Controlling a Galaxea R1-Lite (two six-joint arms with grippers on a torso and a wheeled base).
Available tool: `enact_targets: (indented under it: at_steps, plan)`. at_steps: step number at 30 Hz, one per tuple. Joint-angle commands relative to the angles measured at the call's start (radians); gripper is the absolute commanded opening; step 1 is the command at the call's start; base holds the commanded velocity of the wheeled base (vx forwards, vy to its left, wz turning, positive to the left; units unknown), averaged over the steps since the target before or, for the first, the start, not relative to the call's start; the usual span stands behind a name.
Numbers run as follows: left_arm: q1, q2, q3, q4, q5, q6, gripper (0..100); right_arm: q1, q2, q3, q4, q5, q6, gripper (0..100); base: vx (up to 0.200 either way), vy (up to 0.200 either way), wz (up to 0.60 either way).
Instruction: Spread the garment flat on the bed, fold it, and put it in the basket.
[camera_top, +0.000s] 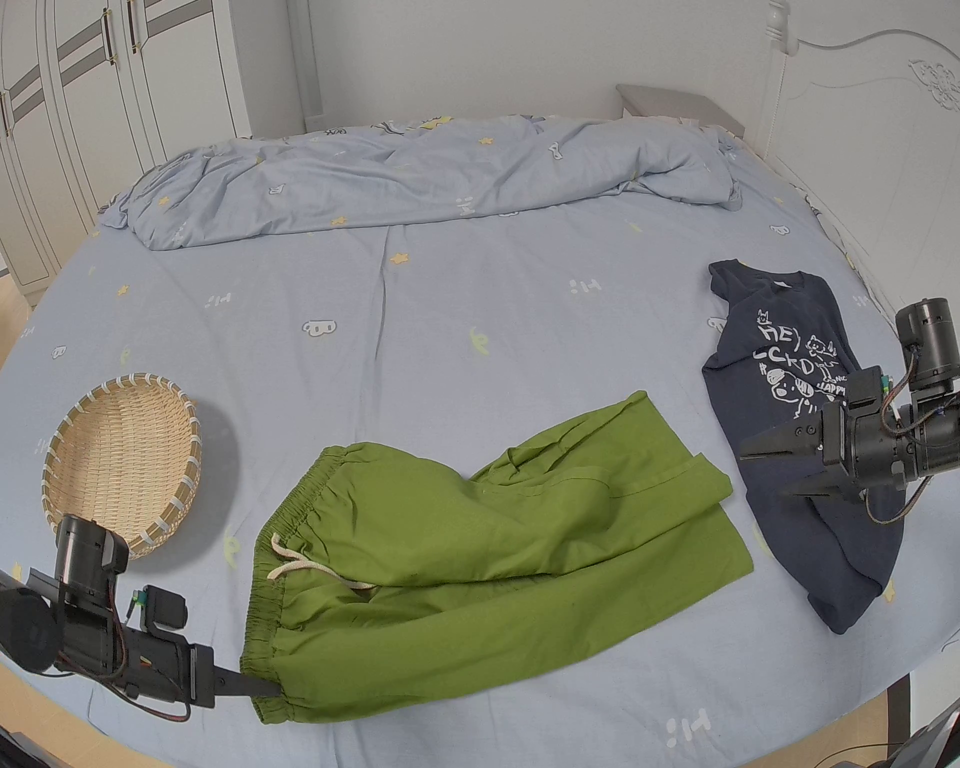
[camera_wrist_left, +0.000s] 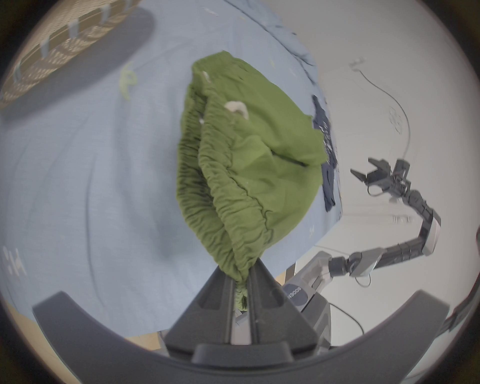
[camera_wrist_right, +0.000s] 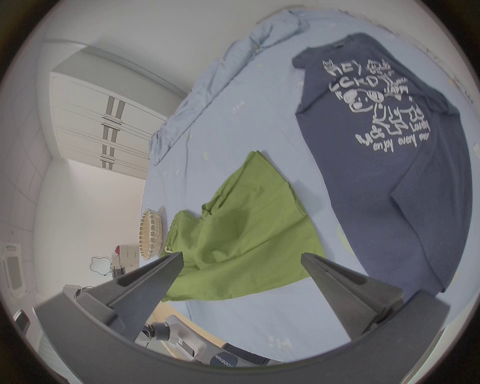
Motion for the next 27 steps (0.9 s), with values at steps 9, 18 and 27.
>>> enact_targets:
  at_steps: [9,18,27]
  plan:
    - [0.086,0.172,-0.122,0.050,0.015,0.044,0,-0.136,0.318,0.026,0.022,0.188,-0.199,100,0.000,0.000,0.00]
    - [0.124,0.223,-0.162,0.050,0.023,0.049,0,-0.169,0.407,0.051,0.022,0.219,-0.339,100,0.000,0.000,0.00]
    - [0.136,0.225,-0.171,0.050,0.023,0.050,0,-0.168,0.432,0.036,0.014,0.299,-0.350,100,0.000,0.000,0.00]
